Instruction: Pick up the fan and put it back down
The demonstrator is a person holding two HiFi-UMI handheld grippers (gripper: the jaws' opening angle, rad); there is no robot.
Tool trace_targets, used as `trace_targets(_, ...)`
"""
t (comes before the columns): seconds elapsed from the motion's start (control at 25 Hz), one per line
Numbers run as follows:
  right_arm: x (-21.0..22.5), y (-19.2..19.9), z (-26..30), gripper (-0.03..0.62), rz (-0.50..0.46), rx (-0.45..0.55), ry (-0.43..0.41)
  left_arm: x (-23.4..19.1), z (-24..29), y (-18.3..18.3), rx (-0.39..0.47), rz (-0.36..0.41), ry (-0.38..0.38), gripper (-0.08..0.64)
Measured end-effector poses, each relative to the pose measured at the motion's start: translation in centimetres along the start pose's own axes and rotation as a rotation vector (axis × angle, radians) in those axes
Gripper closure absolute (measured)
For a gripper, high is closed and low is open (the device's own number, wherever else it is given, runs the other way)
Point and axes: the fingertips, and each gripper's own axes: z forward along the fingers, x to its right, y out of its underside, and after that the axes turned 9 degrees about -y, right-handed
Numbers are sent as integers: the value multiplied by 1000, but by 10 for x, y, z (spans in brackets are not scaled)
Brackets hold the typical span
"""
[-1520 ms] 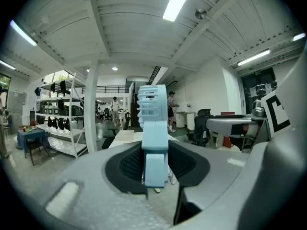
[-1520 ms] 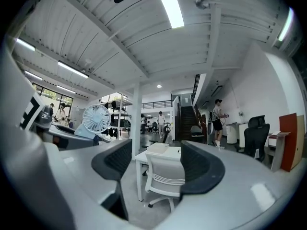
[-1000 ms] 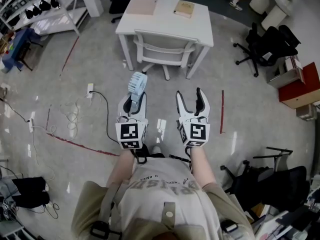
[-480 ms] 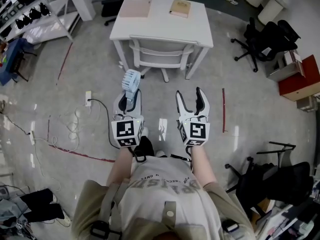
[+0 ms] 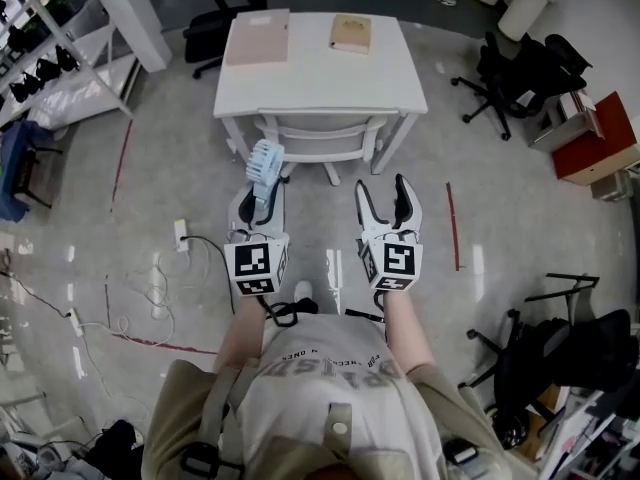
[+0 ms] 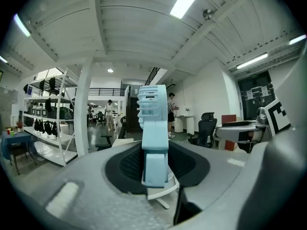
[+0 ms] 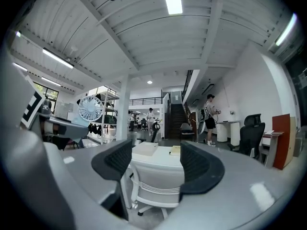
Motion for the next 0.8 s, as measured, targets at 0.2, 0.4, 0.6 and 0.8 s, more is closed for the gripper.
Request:
trace_targets(0.2,-9,-4,30,299,10,10,27,-29,19,-8,21,-5,16,430)
trace_targets(0.4,-11,3,47,299,24,-9,43,-46,26,-1,18,-9,16,430)
trace_targets(0.6,-18,3,62,299,21,-20,41,-57,33,7,-5,-14,18,431)
trace_targets(0.8,-17,11,76,299,16,-40,36,-65,46,14,-20,-20,11,431)
